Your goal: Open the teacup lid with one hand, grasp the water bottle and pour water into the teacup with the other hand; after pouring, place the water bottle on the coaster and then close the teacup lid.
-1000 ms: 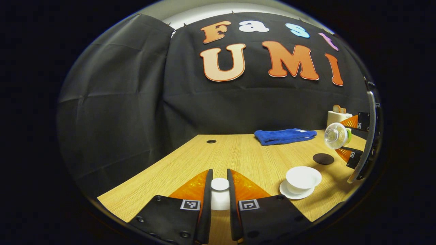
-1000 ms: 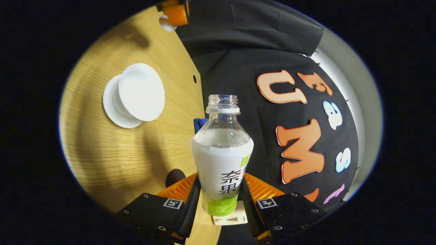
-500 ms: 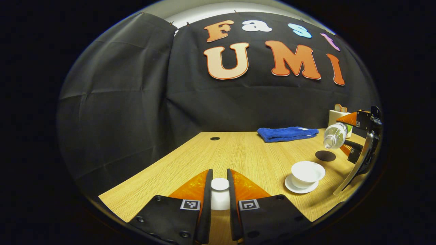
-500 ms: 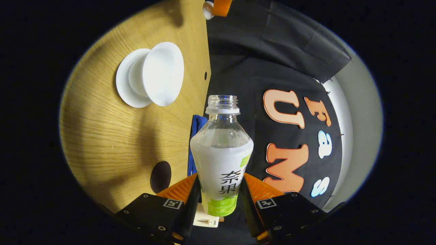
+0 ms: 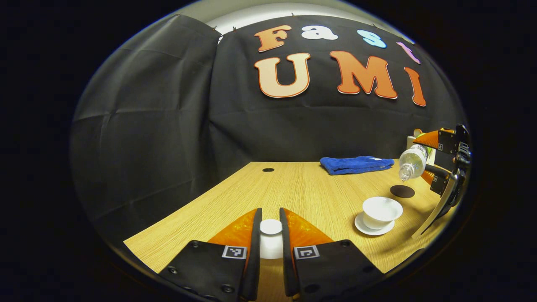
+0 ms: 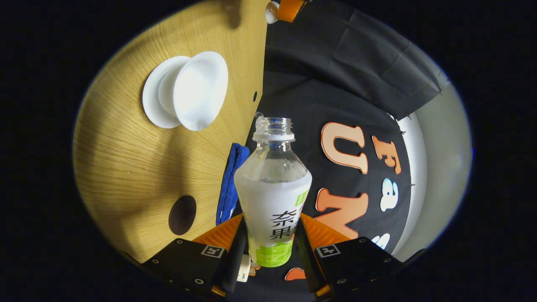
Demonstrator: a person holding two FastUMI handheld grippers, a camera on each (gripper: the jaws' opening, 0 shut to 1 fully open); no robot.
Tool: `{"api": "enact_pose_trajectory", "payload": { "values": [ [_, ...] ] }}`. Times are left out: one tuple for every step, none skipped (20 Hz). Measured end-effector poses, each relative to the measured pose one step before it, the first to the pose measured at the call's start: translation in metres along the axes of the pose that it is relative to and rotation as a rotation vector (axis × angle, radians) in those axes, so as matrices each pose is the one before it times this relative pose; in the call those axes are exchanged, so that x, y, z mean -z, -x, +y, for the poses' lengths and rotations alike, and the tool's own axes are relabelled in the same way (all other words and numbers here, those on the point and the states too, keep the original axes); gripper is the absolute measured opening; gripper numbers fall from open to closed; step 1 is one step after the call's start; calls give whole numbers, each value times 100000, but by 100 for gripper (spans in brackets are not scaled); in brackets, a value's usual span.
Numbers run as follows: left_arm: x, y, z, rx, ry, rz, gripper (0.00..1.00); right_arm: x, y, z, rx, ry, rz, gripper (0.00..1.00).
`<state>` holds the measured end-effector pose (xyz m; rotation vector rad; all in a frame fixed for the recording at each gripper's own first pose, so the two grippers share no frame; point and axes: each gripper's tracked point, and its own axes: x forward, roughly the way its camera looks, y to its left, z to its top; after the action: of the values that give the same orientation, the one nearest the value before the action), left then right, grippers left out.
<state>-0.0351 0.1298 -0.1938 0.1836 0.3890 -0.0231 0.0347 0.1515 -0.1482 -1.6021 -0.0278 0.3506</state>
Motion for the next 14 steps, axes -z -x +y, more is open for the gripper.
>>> {"api": "enact_pose_trajectory", "payload": {
  "values": [
    [-33,46,59,-72,24,-20,27,-37,17,-82,180,993,-121,64],
    [-14,123,135,-61,42,-23,27,-11,-127,-65,116,721,-230,64],
    [-37,-165,-63,90,87,146,27,63,8,-22,202,589,-47,64],
    [-22,16,58,-55,103,31,27,-27,201,-137,43,695,-230,64],
    [-97,169,29,142,44,-132,27,-49,-104,-66,169,859,-385,60],
    [53,15,59,-198,-19,-198,27,-79,-114,-49,186,1274,-340,64],
    [-31,5,-76,182,-60,0,30,-185,-38,-163,551,1217,-393,64],
    [-12,-4,40,-66,104,-187,24,111,112,-85,533,953,-100,64],
    [62,1,-36,208,133,50,30,-108,50,-52,359,719,-231,64],
    [-13,-23,183,-181,40,-205,27,-20,92,-79,372,609,-121,64],
    [2,-55,45,11,126,36,27,-110,131,-204,676,705,-337,64],
    [10,19,-103,-28,194,-37,30,-128,112,-71,620,907,-92,64],
    [-71,-66,123,-135,42,-115,30,-126,123,-153,842,1216,-312,64],
    [90,41,107,75,55,48,27,-328,202,-190,1025,1162,-252,64]
  ]
}}
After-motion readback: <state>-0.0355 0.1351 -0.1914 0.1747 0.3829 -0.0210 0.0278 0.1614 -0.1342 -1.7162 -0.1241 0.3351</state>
